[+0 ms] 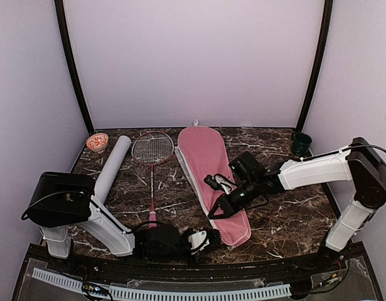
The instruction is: Pack up the badminton gear
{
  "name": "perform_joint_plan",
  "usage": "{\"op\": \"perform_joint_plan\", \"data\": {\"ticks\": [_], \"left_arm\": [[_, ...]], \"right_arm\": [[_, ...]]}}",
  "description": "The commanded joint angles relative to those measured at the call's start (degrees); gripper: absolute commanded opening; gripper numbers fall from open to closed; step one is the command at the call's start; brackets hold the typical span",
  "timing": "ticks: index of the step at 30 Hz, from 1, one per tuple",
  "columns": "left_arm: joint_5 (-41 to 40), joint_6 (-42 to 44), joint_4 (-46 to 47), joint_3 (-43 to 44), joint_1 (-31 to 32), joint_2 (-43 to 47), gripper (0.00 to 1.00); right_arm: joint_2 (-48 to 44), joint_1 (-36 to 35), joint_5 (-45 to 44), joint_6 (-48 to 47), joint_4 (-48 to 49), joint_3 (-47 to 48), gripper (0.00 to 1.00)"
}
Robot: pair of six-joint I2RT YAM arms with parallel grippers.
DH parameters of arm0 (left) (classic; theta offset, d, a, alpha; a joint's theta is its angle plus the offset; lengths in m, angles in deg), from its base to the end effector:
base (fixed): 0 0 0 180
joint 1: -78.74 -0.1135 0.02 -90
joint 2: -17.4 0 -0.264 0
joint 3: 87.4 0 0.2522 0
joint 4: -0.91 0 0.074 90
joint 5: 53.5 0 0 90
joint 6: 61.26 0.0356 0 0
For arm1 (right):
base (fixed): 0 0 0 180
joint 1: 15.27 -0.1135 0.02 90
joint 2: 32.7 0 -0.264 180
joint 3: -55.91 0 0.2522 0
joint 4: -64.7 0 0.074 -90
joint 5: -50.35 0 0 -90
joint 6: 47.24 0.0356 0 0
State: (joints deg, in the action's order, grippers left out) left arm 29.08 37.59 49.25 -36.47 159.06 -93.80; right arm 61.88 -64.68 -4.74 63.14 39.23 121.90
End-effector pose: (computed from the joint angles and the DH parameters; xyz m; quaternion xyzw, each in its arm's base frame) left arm 0.0630 -0.3418 0.1180 0.5151 0.5807 -0.3263 0.5395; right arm 0.1947 0.2586 0.1724 -0.3170 0.8553 0.4024 0.0782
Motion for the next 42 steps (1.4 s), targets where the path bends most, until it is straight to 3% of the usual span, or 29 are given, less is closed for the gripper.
{"op": "perform_joint_plan", "data": {"ticks": [1,8,13,24,31,42], "left_arm": [[-5.43,-0.44,6.97,1.77,-0.74,0.02,0.16],[-5.1,-1.61,6.73,0.55,-0.75,-2.17,0.16],[-4.15,-1.05,5.99,1.84,-0.73,-4.44,0.16],[-1.96,-1.82,2.1,-3.77,1.28,0.68,0.32],[-2.54,-3.32,3.41,-1.48,1.86,-1.76,0.31],[-5.33,-3.39,2.68,3.42,1.84,-5.87,0.26]], "right_arm": [[-1.54,-0.62,3.91,0.43,-1.47,1.08,0.12],[-6.34,-0.03,-0.24,-1.24,-9.11,5.51,0.43],[-9.32,1.99,-0.97,-0.42,-12.3,7.02,0.5],[-17.72,13.96,-6.47,1.11,-17.21,-7.61,0.47],[-20.73,15.94,-4.8,4.96,-12.58,-17.67,0.42],[-16.7,15.4,3.97,7.59,-1.81,-23.67,0.31]]}}
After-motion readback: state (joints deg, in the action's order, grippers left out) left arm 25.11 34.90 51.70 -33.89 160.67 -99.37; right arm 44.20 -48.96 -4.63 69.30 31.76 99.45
